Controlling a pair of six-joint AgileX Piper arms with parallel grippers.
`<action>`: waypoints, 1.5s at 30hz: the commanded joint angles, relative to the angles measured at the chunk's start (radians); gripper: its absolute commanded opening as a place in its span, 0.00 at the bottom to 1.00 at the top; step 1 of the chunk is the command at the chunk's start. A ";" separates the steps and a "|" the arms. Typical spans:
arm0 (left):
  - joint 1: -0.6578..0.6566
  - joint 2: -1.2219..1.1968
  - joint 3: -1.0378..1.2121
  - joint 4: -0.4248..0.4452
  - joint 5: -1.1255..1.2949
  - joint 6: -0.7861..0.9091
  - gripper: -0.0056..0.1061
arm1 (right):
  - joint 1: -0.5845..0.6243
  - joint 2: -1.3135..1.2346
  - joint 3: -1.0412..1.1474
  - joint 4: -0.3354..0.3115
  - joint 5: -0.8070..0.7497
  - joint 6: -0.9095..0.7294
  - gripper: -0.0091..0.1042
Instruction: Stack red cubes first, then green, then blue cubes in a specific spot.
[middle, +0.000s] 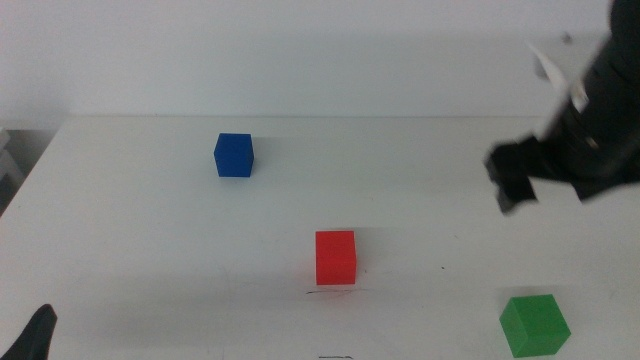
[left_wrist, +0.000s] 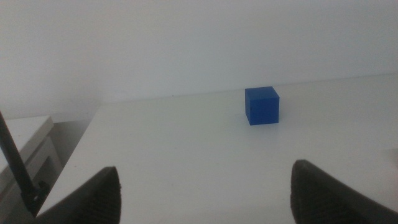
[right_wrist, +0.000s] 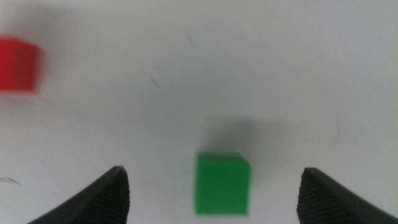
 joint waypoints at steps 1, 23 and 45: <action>-0.001 -0.022 0.000 -0.008 -0.080 -0.012 0.89 | -0.044 -0.065 0.065 0.002 -0.054 -0.032 0.91; -0.001 -0.022 0.000 -0.008 -0.080 -0.012 0.89 | -0.174 0.006 0.401 0.194 -0.315 -0.212 0.91; -0.001 -0.022 0.000 -0.008 -0.080 -0.012 0.89 | -0.170 0.110 0.322 0.184 -0.242 -0.213 0.07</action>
